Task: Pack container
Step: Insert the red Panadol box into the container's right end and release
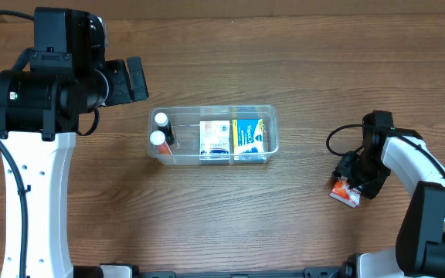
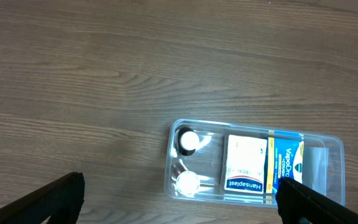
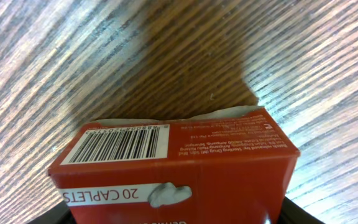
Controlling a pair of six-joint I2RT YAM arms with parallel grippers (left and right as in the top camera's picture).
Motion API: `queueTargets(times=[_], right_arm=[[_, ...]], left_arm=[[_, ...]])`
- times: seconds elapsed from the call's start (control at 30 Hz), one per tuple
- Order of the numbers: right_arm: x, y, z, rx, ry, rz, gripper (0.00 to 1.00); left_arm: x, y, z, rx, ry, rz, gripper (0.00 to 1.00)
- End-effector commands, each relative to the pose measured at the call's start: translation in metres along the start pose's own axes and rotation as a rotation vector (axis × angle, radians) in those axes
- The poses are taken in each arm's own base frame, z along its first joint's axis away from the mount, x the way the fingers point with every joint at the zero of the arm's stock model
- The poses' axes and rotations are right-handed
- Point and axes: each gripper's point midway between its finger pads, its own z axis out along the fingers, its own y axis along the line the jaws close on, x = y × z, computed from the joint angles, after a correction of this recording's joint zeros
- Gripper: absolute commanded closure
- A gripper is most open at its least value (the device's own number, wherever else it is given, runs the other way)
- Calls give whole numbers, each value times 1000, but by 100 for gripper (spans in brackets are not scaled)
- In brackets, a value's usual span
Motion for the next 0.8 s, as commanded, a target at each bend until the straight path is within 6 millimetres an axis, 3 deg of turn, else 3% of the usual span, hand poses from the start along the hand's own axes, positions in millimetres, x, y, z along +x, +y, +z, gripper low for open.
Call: queueTargets(times=[0.0, 0.13, 0.27, 0.37, 0.5, 0.57, 0.67, 0.77], right_arm=[[-6, 1, -3, 0, -19, 1, 40], [-23, 11, -31, -31, -76, 1, 40], [-36, 29, -82, -65, -144, -39, 41], [-35, 57, -124, -100, -211, -141, 41], [-13, 124, -187, -195, -330, -336, 41], [2, 151, -205, -239, -372, -417, 41], [32, 192, -216, -307, -416, -542, 41], [57, 221, -211, -339, -418, -627, 41]], left_arm=[[0, 3, 1, -7, 2, 15, 0], [0, 3, 1, -7, 2, 15, 0], [0, 3, 1, -7, 2, 15, 0], [0, 3, 1, -7, 1, 15, 0], [0, 3, 1, -7, 2, 15, 0], [0, 3, 1, -6, 2, 15, 0], [0, 3, 1, -6, 2, 15, 0], [0, 3, 1, -7, 2, 15, 0]])
